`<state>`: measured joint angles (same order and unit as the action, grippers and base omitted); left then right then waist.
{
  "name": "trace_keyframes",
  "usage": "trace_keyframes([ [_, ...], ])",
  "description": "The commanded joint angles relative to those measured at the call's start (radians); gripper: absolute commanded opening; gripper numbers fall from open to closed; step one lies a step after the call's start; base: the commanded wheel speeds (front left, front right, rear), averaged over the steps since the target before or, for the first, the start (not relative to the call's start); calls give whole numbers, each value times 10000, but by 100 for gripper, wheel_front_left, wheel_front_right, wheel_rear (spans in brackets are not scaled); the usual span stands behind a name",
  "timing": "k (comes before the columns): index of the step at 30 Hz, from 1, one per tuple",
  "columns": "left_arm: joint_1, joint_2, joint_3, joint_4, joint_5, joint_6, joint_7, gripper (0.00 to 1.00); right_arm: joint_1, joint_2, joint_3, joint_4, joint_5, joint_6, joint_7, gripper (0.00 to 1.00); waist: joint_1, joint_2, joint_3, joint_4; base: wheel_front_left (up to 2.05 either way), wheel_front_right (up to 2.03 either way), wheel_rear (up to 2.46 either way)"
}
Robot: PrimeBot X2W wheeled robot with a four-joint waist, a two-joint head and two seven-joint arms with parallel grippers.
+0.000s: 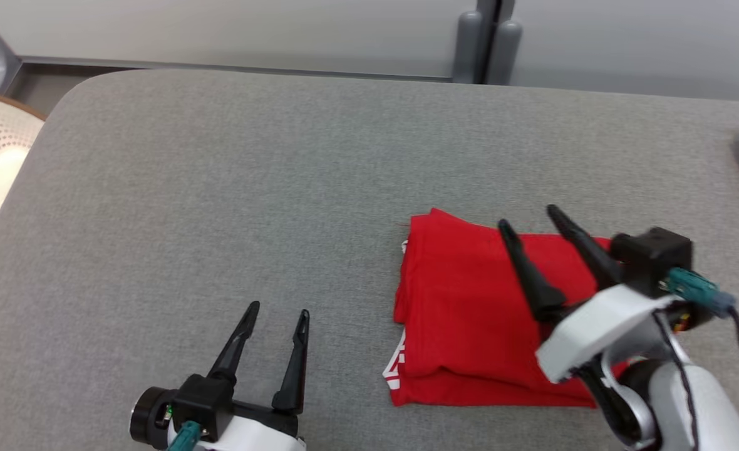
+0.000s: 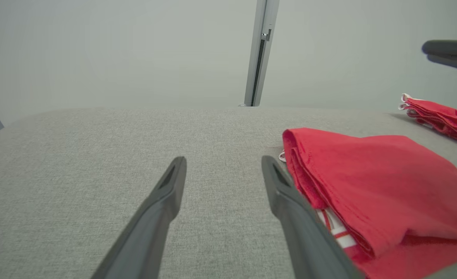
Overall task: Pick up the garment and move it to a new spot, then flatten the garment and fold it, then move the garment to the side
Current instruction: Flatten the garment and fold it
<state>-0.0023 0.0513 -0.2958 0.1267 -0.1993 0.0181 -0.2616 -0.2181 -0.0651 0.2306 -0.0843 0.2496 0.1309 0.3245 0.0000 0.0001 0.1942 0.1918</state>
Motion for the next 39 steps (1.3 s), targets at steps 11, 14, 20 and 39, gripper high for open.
trace_keyframes([
  [11, 559, 18, 1051, -587, -327, 92, -43, 100, 1341, -1285, -229, 1079, -463, -7, -4062, 100, 0, -1, -952, -1685, 0, 0, 0],
  [14, 751, 19, 1191, -608, -391, 114, -44, 100, 1410, -1341, -108, 1647, -565, -6, -5003, 100, 0, -1, -1171, -1913, 0, 0, 0],
  [20, 1383, 13, 1439, -675, -280, 186, -43, 100, 1666, -1248, -137, 2656, -1163, -6, -5904, 100, 0, -1, -1893, -2248, 0, 0, 0],
  [39, 2780, 12, 1933, -1105, 693, 114, -43, 100, 3449, -435, -671, 1758, -1638, -6, -5907, 100, 0, -1, -2893, -2156, 0, 0, 0],
])
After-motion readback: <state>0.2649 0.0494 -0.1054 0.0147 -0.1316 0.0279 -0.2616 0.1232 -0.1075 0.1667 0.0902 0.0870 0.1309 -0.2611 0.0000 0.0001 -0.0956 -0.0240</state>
